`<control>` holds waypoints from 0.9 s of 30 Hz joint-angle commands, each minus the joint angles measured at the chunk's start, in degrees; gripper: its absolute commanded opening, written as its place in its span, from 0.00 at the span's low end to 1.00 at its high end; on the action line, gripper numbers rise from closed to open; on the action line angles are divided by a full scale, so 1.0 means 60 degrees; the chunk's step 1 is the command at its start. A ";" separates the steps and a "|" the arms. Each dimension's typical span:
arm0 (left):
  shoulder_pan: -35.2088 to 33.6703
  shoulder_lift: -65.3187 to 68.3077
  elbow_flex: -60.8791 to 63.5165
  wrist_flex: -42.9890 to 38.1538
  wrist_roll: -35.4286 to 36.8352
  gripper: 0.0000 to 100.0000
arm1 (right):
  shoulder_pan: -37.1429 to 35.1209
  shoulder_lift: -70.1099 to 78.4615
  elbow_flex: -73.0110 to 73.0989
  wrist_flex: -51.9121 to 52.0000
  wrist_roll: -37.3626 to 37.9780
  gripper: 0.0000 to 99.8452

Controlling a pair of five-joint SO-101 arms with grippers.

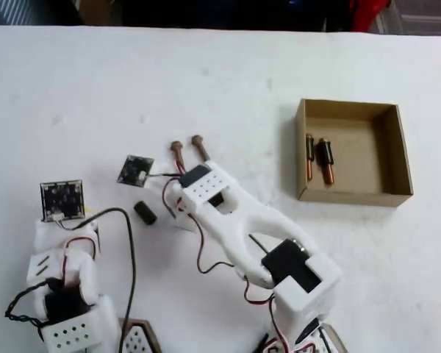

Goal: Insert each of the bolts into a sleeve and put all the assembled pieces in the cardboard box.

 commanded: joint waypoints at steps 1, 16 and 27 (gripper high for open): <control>-0.0037 -0.0125 -0.0132 -0.0044 -0.0103 0.05 | 0.0051 0.0066 -0.0249 -0.0007 -0.0029 0.09; -0.0037 -0.0125 -0.0117 -0.0044 -0.0103 0.05 | 0.0066 0.0095 -0.0718 0.0462 -0.0103 0.02; -0.0022 -0.0125 -0.0103 -0.0029 -0.0117 0.05 | 0.0066 -0.0681 -0.0718 0.0696 -0.0117 0.02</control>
